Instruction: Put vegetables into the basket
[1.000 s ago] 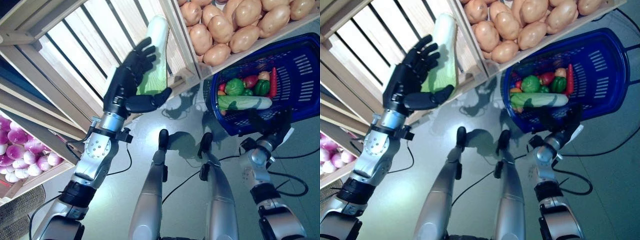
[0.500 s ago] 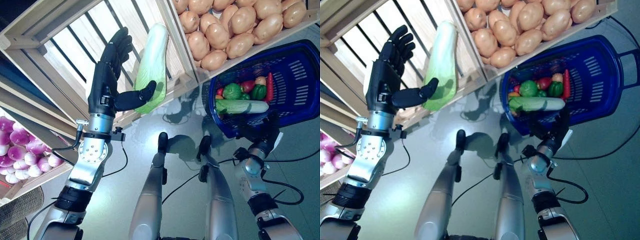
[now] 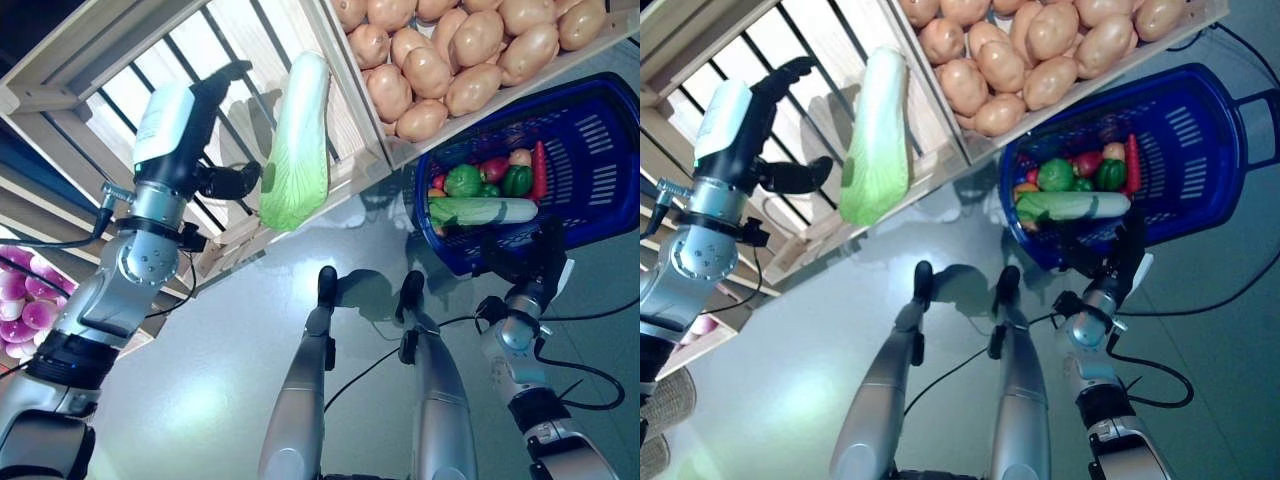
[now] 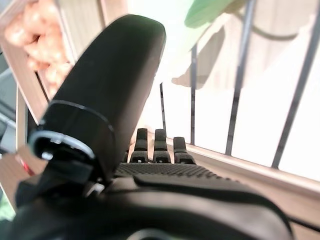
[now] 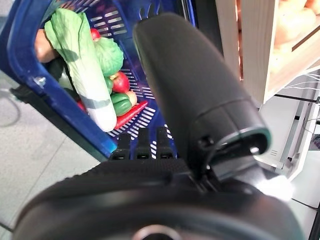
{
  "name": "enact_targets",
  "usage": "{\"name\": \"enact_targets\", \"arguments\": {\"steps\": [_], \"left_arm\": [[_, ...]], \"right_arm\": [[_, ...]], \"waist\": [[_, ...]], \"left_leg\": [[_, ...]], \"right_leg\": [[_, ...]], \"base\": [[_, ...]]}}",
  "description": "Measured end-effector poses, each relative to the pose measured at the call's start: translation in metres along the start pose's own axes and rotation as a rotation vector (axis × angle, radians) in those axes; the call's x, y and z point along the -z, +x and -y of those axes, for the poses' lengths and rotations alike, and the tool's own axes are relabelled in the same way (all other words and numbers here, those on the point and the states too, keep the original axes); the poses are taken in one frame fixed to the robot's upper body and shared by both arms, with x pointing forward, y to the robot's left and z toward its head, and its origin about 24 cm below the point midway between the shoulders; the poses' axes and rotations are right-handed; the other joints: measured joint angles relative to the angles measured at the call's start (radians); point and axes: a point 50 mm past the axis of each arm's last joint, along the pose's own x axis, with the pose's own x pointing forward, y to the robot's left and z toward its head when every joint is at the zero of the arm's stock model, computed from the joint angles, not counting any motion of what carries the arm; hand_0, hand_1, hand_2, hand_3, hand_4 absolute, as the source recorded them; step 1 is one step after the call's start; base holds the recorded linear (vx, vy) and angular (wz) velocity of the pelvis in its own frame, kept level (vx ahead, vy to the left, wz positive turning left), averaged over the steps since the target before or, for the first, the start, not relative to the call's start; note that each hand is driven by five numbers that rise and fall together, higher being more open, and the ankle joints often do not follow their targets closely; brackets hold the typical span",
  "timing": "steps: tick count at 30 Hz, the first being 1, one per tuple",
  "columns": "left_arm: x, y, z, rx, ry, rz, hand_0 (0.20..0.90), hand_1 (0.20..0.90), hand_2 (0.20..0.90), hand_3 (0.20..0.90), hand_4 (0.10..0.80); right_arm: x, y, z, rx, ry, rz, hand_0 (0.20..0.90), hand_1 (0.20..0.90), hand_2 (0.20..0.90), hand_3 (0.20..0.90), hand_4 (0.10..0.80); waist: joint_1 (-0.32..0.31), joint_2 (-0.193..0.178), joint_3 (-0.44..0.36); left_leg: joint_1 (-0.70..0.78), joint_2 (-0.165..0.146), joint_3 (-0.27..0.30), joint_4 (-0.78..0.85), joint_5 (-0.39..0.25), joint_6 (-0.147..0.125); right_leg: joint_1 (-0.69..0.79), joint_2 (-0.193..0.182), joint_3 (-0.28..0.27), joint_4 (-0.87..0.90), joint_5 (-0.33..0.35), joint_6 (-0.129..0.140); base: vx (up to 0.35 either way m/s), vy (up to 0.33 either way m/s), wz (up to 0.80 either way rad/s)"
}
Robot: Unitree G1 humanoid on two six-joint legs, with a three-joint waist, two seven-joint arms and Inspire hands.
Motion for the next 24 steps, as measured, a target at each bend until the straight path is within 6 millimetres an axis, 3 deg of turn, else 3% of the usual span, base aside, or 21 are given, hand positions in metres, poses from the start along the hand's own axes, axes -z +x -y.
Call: {"name": "enact_targets", "arguments": {"steps": [7, 10, 14, 19, 24], "left_arm": [[0.0, -0.014, 0.04, -0.128, -0.622, -0.136, 0.9, 0.9, 0.9, 0.9, 0.8], [-0.006, -0.023, 0.069, -0.17, -0.95, -0.206, 0.9, 0.9, 0.9, 0.9, 0.8], [-0.012, -0.031, 0.093, -0.164, -1.206, -0.303, 0.9, 0.9, 0.9, 0.9, 0.8], [-0.013, -0.045, 0.12, -0.163, -1.356, -0.454, 0.9, 0.9, 0.9, 0.9, 0.8], [-0.005, -0.049, 0.123, -0.227, -1.337, -0.532, 0.9, 0.9, 0.9, 0.9, 0.8]], "right_arm": [[0.003, -0.004, -0.004, -0.004, 0.008, -0.011, 0.9, 0.9, 0.9, 0.9, 0.8], [0.003, -0.007, -0.013, -0.022, 0.012, -0.002, 0.9, 0.9, 0.9, 0.9, 0.8], [-0.003, -0.005, -0.026, -0.041, 0.031, 0.007, 0.9, 0.9, 0.9, 0.9, 0.8], [-0.005, -0.004, -0.03, -0.041, 0.042, 0.01, 0.9, 0.9, 0.9, 0.9, 0.8], [-0.004, -0.004, -0.029, -0.038, 0.034, -0.004, 0.9, 0.9, 0.9, 0.9, 0.8]], "waist": [[-0.001, 0.0, 0.0], [0.003, 0.0, 0.0], [0.0, 0.0, 0.0], [-0.006, -0.001, 0.0], [-0.012, -0.002, 0.0]], "left_leg": [[0.007, 0.001, -0.002, -0.002, 0.0, -0.001], [0.006, 0.0, -0.007, -0.002, 0.001, -0.003], [0.005, 0.001, -0.022, -0.002, 0.003, -0.005], [0.003, 0.001, -0.027, -0.003, 0.003, -0.004], [0.001, 0.002, -0.026, -0.003, 0.001, -0.002]], "right_leg": [[0.001, 0.002, 0.002, 0.011, -0.01, -0.002], [0.002, 0.002, 0.0, 0.013, -0.014, -0.002], [0.009, 0.003, -0.014, 0.008, -0.016, 0.002], [0.014, 0.008, -0.02, -0.001, -0.016, 0.002], [0.016, 0.009, -0.02, -0.009, -0.012, -0.001]], "base": [[0.005, -0.053, 0.01], [-0.001, -0.058, 0.04], [-0.002, -0.029, 0.05], [-0.002, -0.008, 0.04], [0.0, 0.0, 0.0]]}}
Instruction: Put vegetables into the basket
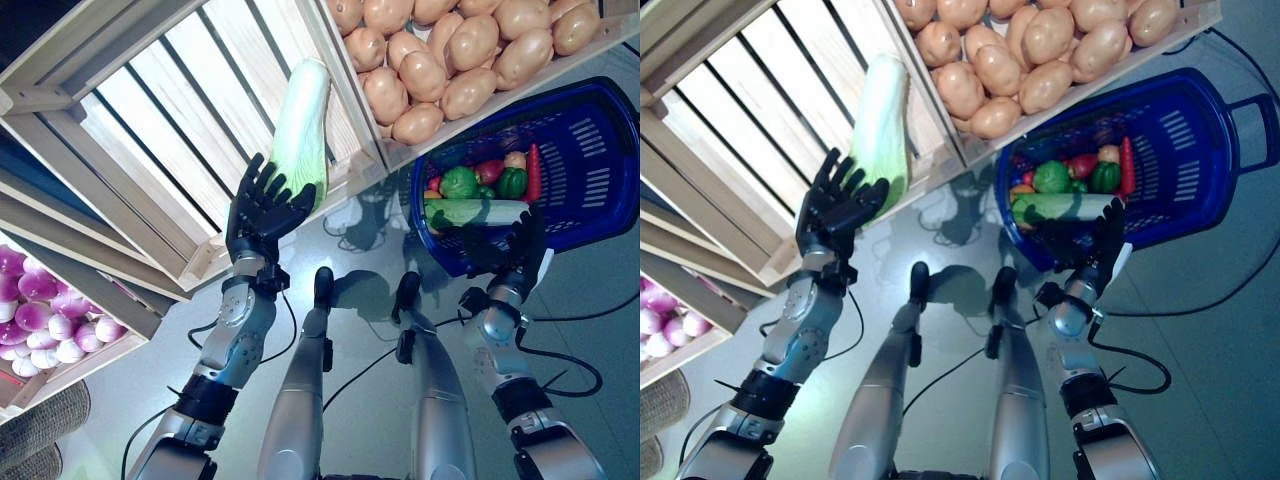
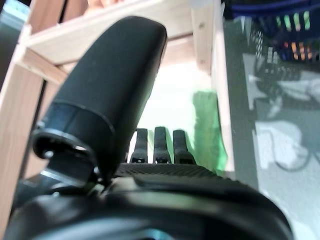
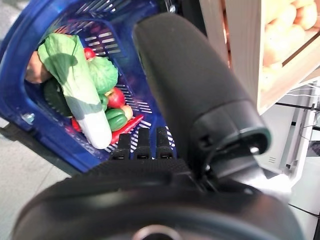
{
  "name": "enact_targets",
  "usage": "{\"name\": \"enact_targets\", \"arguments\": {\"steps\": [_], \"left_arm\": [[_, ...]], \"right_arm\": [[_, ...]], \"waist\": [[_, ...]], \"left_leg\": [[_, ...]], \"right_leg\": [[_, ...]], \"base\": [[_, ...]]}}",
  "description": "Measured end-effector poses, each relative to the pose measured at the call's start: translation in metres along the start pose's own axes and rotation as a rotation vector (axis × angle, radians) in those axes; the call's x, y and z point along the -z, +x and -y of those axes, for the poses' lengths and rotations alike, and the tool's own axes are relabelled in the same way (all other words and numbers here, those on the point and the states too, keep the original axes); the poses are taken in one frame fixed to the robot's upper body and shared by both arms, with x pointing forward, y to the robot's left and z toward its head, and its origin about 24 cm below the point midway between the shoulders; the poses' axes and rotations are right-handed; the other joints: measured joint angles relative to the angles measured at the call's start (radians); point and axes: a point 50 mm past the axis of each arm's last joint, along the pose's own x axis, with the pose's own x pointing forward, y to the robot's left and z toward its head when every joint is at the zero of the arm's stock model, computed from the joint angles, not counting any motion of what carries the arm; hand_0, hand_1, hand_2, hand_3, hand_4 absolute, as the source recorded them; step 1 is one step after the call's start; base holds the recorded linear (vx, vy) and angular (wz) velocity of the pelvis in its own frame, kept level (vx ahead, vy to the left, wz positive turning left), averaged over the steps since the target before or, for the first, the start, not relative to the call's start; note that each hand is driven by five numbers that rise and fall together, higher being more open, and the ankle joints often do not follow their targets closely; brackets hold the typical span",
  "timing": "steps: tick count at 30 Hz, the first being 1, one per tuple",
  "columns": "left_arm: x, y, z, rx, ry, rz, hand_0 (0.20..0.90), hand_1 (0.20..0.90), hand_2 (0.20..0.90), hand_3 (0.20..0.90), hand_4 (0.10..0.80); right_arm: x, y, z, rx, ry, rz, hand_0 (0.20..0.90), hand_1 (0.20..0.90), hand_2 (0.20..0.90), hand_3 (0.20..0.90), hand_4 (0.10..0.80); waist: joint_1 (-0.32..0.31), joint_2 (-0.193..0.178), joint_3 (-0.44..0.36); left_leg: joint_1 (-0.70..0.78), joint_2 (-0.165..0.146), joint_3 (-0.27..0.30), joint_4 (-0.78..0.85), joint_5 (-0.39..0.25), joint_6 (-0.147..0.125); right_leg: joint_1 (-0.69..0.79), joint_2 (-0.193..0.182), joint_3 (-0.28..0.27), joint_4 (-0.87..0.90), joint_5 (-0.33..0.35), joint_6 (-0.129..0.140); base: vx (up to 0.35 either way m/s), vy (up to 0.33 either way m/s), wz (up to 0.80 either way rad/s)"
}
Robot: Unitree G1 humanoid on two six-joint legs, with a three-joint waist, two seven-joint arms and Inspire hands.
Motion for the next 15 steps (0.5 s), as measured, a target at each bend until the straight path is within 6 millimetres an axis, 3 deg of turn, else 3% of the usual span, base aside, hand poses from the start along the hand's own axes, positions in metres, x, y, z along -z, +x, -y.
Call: {"name": "enact_targets", "arguments": {"steps": [6, 15], "left_arm": [[0.0, 0.003, -0.004, -0.107, 0.014, 0.007, 0.9, 0.9, 0.9, 0.9, 0.8], [-0.013, 0.008, -0.007, -0.29, 0.205, 0.167, 0.9, 0.9, 0.9, 0.9, 0.8]], "right_arm": [[0.003, -0.002, 0.0, -0.005, -0.011, -0.011, 0.9, 0.9, 0.9, 0.9, 0.8], [0.008, -0.007, -0.001, -0.026, -0.031, -0.03, 0.9, 0.9, 0.9, 0.9, 0.8]], "waist": [[-0.008, -0.001, 0.0], [-0.025, -0.01, 0.0]], "left_leg": [[0.007, 0.001, 0.0, 0.001, -0.002, 0.001], [0.016, 0.002, 0.0, 0.002, -0.005, 0.005]], "right_leg": [[0.01, 0.002, -0.001, -0.005, 0.002, 0.001], [0.02, 0.004, 0.002, -0.006, -0.001, 0.008]], "base": [[0.0, 0.0, 0.0], [0.0, 0.0, 0.0]]}}
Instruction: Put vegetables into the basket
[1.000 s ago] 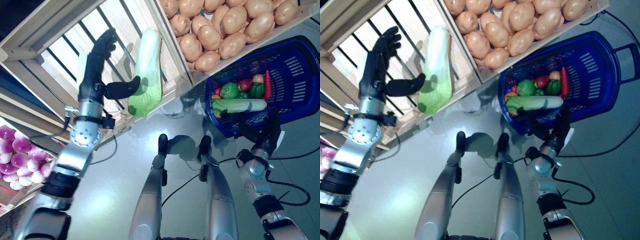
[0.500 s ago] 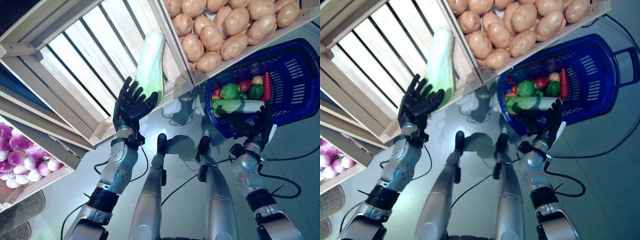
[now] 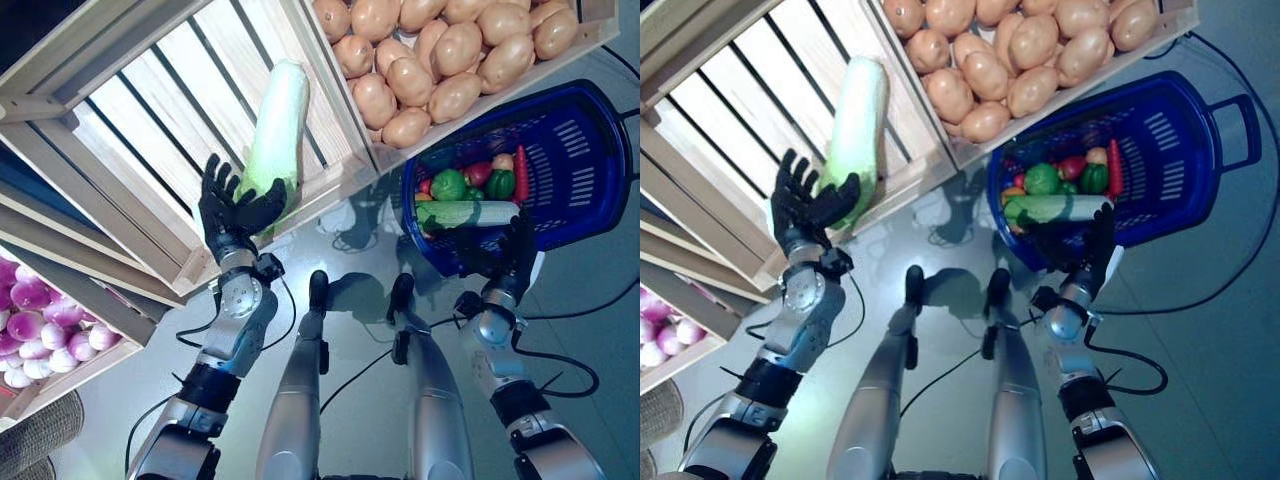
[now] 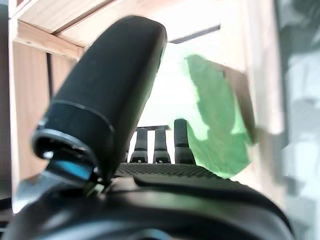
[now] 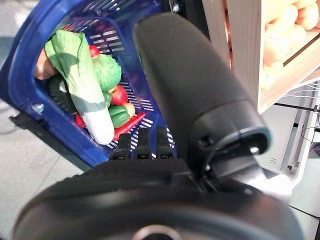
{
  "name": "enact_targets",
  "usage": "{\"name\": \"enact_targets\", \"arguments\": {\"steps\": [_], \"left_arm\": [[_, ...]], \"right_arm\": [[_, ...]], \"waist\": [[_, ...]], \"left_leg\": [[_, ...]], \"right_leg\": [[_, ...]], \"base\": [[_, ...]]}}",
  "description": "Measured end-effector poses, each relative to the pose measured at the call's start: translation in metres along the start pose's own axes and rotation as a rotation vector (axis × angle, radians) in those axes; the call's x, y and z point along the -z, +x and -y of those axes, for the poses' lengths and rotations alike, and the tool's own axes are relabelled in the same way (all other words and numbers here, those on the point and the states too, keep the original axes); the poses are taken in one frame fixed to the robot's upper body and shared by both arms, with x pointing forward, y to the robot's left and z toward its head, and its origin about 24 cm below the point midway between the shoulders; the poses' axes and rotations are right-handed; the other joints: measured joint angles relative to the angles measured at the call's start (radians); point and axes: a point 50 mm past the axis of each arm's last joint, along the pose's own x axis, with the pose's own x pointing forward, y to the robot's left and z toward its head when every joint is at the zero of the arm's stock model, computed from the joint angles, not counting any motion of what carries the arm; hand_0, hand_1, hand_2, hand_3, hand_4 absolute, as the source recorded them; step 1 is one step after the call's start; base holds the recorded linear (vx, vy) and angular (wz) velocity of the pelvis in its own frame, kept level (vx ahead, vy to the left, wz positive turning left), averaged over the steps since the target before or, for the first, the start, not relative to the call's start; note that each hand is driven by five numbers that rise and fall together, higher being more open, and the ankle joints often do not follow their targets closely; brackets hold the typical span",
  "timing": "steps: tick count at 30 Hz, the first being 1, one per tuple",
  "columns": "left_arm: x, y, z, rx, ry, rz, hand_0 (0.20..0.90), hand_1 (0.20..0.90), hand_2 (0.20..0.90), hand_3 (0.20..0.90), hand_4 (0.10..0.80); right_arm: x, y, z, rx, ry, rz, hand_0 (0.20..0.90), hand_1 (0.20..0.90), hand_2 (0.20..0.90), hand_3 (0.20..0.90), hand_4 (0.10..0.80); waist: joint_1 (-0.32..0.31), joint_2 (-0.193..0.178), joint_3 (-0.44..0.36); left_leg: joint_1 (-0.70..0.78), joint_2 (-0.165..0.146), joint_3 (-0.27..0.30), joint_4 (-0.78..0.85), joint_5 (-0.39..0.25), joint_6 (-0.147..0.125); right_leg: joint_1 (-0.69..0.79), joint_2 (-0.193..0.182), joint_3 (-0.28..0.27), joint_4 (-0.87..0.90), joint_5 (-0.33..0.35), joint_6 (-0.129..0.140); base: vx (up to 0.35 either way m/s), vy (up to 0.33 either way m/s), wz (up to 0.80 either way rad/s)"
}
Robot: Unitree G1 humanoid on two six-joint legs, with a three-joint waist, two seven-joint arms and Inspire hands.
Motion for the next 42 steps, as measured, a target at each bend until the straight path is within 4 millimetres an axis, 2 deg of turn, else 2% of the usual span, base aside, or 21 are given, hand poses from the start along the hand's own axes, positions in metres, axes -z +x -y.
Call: {"name": "enact_targets", "arguments": {"steps": [6, 10, 15, 19, 23, 27, 28, 30, 36, 42], "left_arm": [[-0.017, 0.003, 0.001, -0.055, 0.092, 0.184, 0.9, 0.9, 0.9, 0.9, 0.8], [-0.043, 0.007, 0.008, 0.006, 0.217, 0.421, 0.9, 0.9, 0.9, 0.9, 0.8], [-0.082, 0.004, 0.015, 0.136, 0.221, 0.641, 0.9, 0.9, 0.9, 0.9, 0.8], [-0.098, 0.007, 0.014, 0.209, 0.331, 0.756, 0.9, 0.9, 0.9, 0.9, 0.8], [-0.114, 0.012, 0.008, 0.3, 0.789, 0.991, 0.9, 0.9, 0.9, 0.9, 0.8], [-0.138, 0.028, -0.001, 0.394, 1.414, 1.217, 0.9, 0.9, 0.9, 0.9, 0.8], [-0.143, 0.032, 0.001, 0.441, 1.599, 1.261, 0.9, 0.9, 0.9, 0.9, 0.8], [-0.143, 0.037, 0.009, 0.531, 1.829, 1.294, 0.9, 0.9, 0.9, 0.9, 0.8], [-0.126, 0.038, 0.042, 0.773, 2.2, 1.276, 0.9, 0.9, 0.9, 0.9, 0.8], [-0.131, 0.041, 0.053, 0.82, 2.334, 1.232, 0.9, 0.9, 0.9, 0.9, 0.8]], "right_arm": [[0.004, -0.003, 0.003, 0.0, -0.011, -0.013, 0.9, 0.9, 0.9, 0.9, 0.8], [0.005, -0.004, 0.001, -0.009, -0.016, -0.016, 0.9, 0.9, 0.9, 0.9, 0.8], [0.008, -0.007, 0.002, -0.013, -0.023, -0.023, 0.9, 0.9, 0.9, 0.9, 0.8], [0.011, -0.009, 0.005, -0.008, -0.027, -0.027, 0.9, 0.9, 0.9, 0.9, 0.8], [0.011, -0.008, 0.008, -0.005, -0.033, -0.024, 0.9, 0.9, 0.9, 0.9, 0.8], [0.009, -0.002, 0.02, -0.004, -0.072, -0.005, 0.9, 0.9, 0.9, 0.9, 0.8], [0.009, 0.0, 0.025, -0.007, -0.092, -0.001, 0.9, 0.9, 0.9, 0.9, 0.8], [0.009, 0.003, 0.034, -0.019, -0.118, 0.0, 0.9, 0.9, 0.9, 0.9, 0.8], [0.005, 0.012, 0.04, -0.047, -0.132, 0.008, 0.9, 0.9, 0.9, 0.9, 0.8], [0.003, 0.016, 0.038, -0.049, -0.115, 0.003, 0.9, 0.9, 0.9, 0.9, 0.8]], "waist": [[-0.001, -0.002, 0.001], [-0.001, -0.005, 0.0], [-0.001, -0.006, 0.0], [0.0, -0.006, 0.0], [0.0, -0.006, 0.0], [0.0, -0.005, 0.0], [-0.001, -0.003, 0.0], [-0.003, -0.003, 0.0], [-0.025, 0.002, 0.001], [-0.045, 0.005, 0.0]], "left_leg": [[-0.003, 0.001, 0.0, 0.001, -0.001, 0.0], [-0.006, 0.003, 0.0, 0.004, -0.002, -0.001], [-0.008, 0.003, 0.002, 0.006, -0.003, -0.002], [-0.009, 0.003, 0.002, 0.011, -0.006, -0.003], [-0.011, 0.003, 0.005, 0.013, -0.006, -0.003], [-0.01, 0.0, 0.025, 0.015, -0.007, -0.002], [-0.01, -0.002, 0.028, 0.015, -0.008, -0.002], [-0.01, -0.004, 0.033, 0.016, -0.009, -0.002], [-0.027, -0.003, 0.057, 0.019, -0.009, 0.0], [-0.032, 0.003, 0.076, 0.029, -0.011, 0.0]], "right_leg": [[-0.003, -0.001, 0.0, -0.001, 0.0, 0.0], [-0.004, -0.001, 0.0, -0.001, 0.0, 0.0], [-0.007, -0.004, 0.002, 0.001, 0.0, 0.0], [-0.007, -0.005, 0.002, 0.004, -0.001, -0.001], [-0.012, -0.006, 0.005, 0.009, -0.001, -0.002], [-0.027, -0.01, 0.026, 0.024, -0.003, -0.004], [-0.029, -0.013, 0.028, 0.028, -0.002, -0.005], [-0.033, -0.016, 0.029, 0.03, -0.002, -0.003], [-0.061, -0.018, 0.042, 0.043, -0.002, -0.005], [-0.072, -0.016, 0.048, 0.057, -0.006, -0.009]], "base": [[0.0, 0.0, 0.0], [0.0, 0.0, 0.0], [0.0, 0.0, 0.0], [0.0, 0.0, 0.0], [0.014, 0.072, -0.01], [-0.001, 0.138, -0.08], [-0.001, 0.111, -0.07], [0.0, 0.087, -0.03], [-0.004, 0.056, -0.05], [0.005, 0.003, -0.02]]}}
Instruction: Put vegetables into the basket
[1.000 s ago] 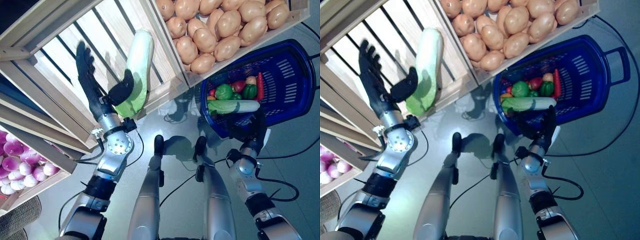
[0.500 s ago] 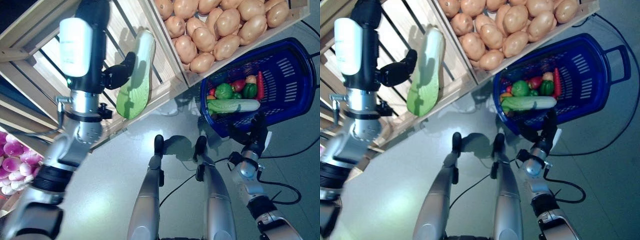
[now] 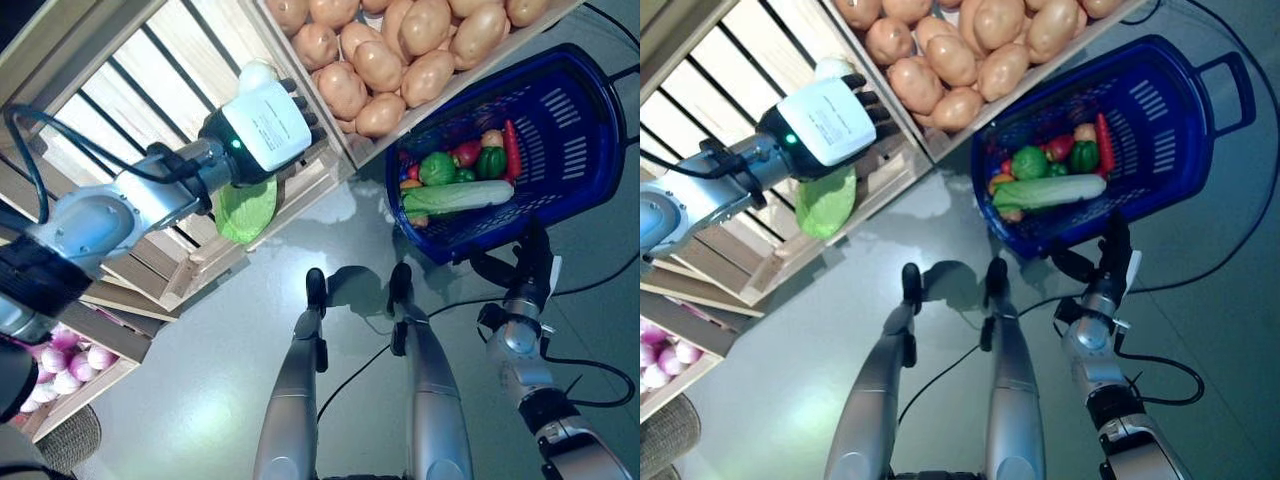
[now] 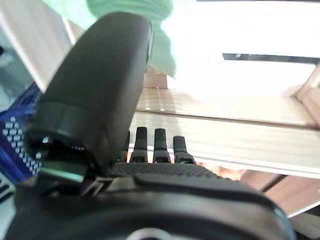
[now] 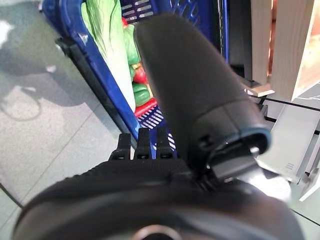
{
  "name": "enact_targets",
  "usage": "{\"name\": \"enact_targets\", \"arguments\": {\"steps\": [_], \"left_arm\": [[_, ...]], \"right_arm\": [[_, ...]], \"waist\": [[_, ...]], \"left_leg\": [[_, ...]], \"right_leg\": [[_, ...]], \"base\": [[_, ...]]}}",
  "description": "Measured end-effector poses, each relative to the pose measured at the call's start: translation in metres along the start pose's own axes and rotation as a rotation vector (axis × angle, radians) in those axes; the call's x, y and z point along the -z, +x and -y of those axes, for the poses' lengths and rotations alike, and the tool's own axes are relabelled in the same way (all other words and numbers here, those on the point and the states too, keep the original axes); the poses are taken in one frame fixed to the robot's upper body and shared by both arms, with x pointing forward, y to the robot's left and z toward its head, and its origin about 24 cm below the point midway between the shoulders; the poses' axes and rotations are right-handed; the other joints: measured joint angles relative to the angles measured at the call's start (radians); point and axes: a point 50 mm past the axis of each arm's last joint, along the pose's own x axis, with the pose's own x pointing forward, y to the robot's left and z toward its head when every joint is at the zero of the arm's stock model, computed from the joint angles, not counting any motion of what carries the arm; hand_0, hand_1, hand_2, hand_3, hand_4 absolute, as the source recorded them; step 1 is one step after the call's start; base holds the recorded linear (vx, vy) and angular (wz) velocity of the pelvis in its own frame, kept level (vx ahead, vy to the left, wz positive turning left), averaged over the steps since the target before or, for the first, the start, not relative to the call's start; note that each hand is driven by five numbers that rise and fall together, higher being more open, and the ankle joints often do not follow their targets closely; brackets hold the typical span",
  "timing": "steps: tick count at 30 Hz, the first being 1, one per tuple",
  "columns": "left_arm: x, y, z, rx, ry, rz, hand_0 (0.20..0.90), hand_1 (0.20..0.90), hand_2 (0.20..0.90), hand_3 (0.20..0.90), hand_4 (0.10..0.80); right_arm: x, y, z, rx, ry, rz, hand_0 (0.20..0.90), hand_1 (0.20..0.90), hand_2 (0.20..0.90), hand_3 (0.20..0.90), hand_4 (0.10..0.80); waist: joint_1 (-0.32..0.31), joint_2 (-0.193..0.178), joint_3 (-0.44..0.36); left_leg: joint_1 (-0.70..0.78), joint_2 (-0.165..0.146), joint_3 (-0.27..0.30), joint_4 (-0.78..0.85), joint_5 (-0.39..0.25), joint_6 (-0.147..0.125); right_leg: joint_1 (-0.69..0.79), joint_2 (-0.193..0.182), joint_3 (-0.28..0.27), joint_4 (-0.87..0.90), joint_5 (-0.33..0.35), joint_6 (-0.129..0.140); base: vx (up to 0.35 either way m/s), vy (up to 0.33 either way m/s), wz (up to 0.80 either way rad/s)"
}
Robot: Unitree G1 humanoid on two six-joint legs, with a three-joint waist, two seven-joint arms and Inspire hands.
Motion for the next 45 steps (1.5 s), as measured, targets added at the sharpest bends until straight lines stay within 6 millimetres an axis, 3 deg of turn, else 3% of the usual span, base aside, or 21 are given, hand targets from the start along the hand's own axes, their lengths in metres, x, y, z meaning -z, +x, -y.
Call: {"name": "enact_targets", "arguments": {"steps": [11, 25, 32, 39, 45], "left_arm": [[0.001, 0.005, 0.005, 0.14, 0.073, 0.123, 0.9, 0.9, 0.9, 0.9, 0.8], [0.006, 0.007, -0.004, 0.206, 0.105, 0.122, 0.9, 0.9, 0.9, 0.9, 0.8], [0.005, 0.006, 0.0, 0.33, 0.078, 0.125, 0.9, 0.9, 0.9, 0.9, 0.8], [0.006, 0.007, -0.003, 0.237, 0.072, 0.121, 0.9, 0.9, 0.9, 0.9, 0.8], [0.017, 0.003, 0.009, 0.155, 0.077, 0.112, 0.9, 0.9, 0.9, 0.9, 0.8]], "right_arm": [[-0.001, 0.004, -0.002, 0.003, -0.006, -0.002, 0.9, 0.9, 0.9, 0.9, 0.8], [0.0, 0.005, -0.002, 0.001, -0.008, -0.004, 0.9, 0.9, 0.9, 0.9, 0.8], [0.0, 0.005, -0.001, 0.003, -0.01, -0.005, 0.9, 0.9, 0.9, 0.9, 0.8], [0.0, 0.005, -0.002, 0.002, -0.01, -0.003, 0.9, 0.9, 0.9, 0.9, 0.8], [-0.001, 0.005, -0.001, 0.003, -0.011, -0.001, 0.9, 0.9, 0.9, 0.9, 0.8]], "waist": [[0.008, 0.003, 0.0], [0.024, 0.003, 0.0], [0.032, 0.003, 0.0], [0.042, 0.003, 0.0], [0.04, 0.003, 0.0]], "left_leg": [[-0.005, 0.004, 0.004, 0.013, -0.003, -0.005], [-0.028, 0.006, -0.005, 0.02, -0.001, 0.0], [-0.037, 0.006, -0.015, 0.027, -0.002, -0.005], [-0.049, 0.007, -0.024, 0.038, -0.004, -0.002], [-0.055, 0.009, -0.026, 0.042, -0.007, -0.006]], "right_leg": [[-0.006, 0.0, 0.0, 0.013, -0.002, -0.001], [-0.017, -0.002, -0.017, 0.013, -0.004, -0.006], [-0.017, -0.003, -0.026, 0.014, -0.004, -0.006], [-0.017, -0.004, -0.036, 0.013, -0.004, -0.007], [-0.018, -0.004, -0.043, 0.012, -0.005, -0.008]], "base": [[0.002, -0.003, 0.0], [-0.002, -0.009, 0.02], [-0.007, 0.002, 0.02], [-0.002, 0.001, 0.02], [-0.007, 0.011, 0.01]]}}
